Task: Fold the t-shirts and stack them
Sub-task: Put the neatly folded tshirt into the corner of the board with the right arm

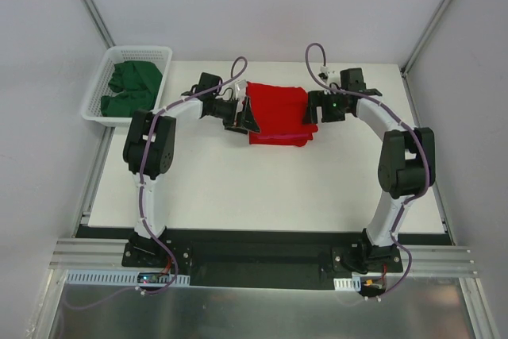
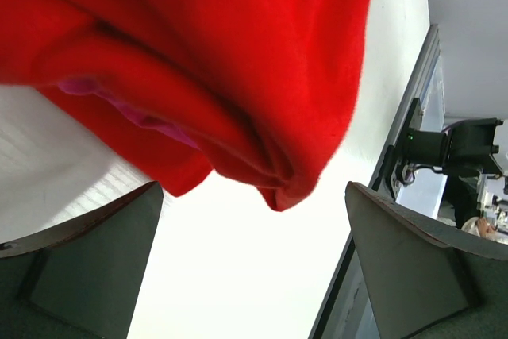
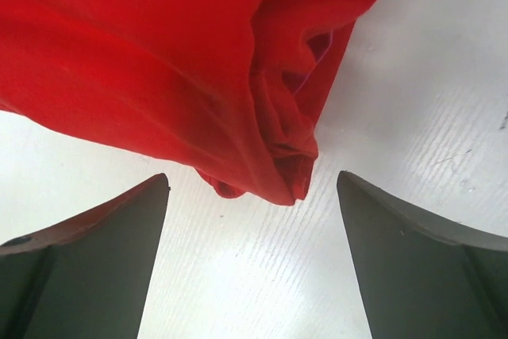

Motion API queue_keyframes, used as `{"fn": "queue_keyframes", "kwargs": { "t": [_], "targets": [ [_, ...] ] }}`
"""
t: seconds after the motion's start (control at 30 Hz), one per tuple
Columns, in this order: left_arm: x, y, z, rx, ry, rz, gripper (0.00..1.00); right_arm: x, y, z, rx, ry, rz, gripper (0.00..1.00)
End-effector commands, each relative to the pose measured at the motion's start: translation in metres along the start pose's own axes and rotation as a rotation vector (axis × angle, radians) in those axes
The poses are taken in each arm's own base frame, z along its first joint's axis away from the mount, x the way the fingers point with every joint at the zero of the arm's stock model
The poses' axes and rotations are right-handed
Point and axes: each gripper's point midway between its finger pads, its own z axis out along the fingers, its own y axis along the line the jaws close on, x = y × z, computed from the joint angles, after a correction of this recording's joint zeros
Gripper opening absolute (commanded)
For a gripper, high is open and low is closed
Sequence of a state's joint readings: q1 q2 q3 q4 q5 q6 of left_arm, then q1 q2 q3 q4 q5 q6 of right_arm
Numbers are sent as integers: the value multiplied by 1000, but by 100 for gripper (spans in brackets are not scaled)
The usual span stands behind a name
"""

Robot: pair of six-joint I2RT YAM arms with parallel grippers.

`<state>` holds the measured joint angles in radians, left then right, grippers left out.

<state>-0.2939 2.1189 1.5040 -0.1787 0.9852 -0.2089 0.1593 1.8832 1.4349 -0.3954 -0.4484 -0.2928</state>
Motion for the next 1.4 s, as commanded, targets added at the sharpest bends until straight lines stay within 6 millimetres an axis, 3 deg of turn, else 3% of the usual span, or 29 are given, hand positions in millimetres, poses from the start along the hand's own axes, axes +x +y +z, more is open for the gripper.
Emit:
{"fn": "queue_keyframes", "kwargs": {
  "t": [0.0, 0.27, 0.57, 0.6, 0.63, 0.73, 0.8, 0.87, 1.0, 1.03, 1.07, 1.23, 1.37],
  "targets": [
    [-12, -34, -6, 31, -24, 119, 99, 0, 4, 7, -50, -21, -16, 90],
    [-35, -40, -1, 31, -49, 149, 99, -2, 8, 25, -151, -36, 20, 87],
    [-34, -42, 6, 38, -38, 162, 99, -1, 8, 29, -157, 1, 77, 85],
    [-33, -42, 6, 39, -36, 162, 99, -1, 9, 29, -162, 2, 79, 79],
    [-32, -42, 8, 40, -32, 159, 99, -2, 8, 28, -163, -2, 80, 65],
    [-28, -43, 11, 44, -23, 157, 99, -5, 13, 23, -170, -13, 82, 41],
    [-25, -42, 13, 41, -16, 153, 99, -10, 16, 18, -175, -30, 73, 35],
    [-22, -42, 16, 42, -8, 144, 89, -11, 18, 14, -175, -32, 73, 29],
    [-20, -43, 18, 40, -3, 140, 32, -14, 23, 7, -183, -39, 70, 24],
    [-21, -43, 18, 33, -6, 138, 5, -14, 24, 6, -184, -40, 71, 20],
    [-21, -42, 18, 32, -8, 139, 0, -14, 25, 5, -187, -38, 71, 19],
    [-21, -46, 15, 31, -9, 147, 0, -16, 28, -1, -196, -40, 76, 8],
    [-19, -47, 14, 31, -6, 149, 0, -24, 35, -10, -220, -39, 85, 5]
  ]
}}
